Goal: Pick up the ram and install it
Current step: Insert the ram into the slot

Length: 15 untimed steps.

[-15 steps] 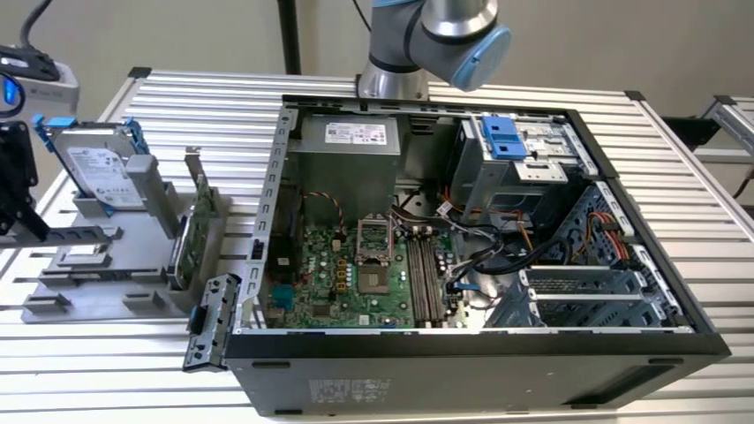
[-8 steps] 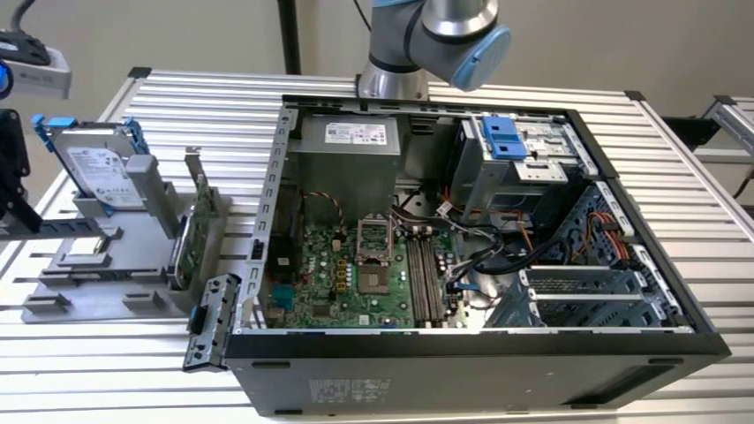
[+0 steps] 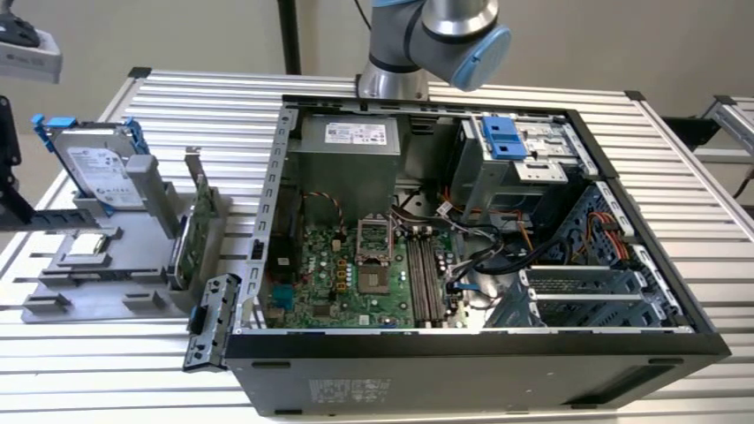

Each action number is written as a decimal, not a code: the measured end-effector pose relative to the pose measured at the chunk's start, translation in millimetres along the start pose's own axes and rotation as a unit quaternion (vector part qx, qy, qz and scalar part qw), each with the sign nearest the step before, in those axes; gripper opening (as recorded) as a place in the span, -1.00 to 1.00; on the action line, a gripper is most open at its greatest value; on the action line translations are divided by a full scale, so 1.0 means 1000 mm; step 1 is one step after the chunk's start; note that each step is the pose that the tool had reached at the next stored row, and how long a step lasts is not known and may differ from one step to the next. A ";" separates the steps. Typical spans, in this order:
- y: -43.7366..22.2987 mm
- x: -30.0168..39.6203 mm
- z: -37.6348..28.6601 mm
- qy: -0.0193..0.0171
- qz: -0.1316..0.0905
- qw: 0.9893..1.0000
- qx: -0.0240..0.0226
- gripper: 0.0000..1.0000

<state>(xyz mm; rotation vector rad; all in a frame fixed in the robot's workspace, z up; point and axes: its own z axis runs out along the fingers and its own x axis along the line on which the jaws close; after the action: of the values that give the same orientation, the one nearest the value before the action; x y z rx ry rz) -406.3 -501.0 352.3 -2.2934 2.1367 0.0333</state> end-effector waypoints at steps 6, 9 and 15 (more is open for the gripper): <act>0.0001 -0.0003 -0.0111 0.000 0.000 1.000 0.000 -1.00; 0.0001 -0.0005 -0.0162 0.000 0.000 1.000 0.000 -1.00; 0.0002 -0.0009 -0.0266 0.000 0.000 1.000 0.000 -1.00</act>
<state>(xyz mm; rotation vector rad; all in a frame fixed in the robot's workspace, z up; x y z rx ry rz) -406.2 -500.6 378.9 -2.2933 2.1367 0.0332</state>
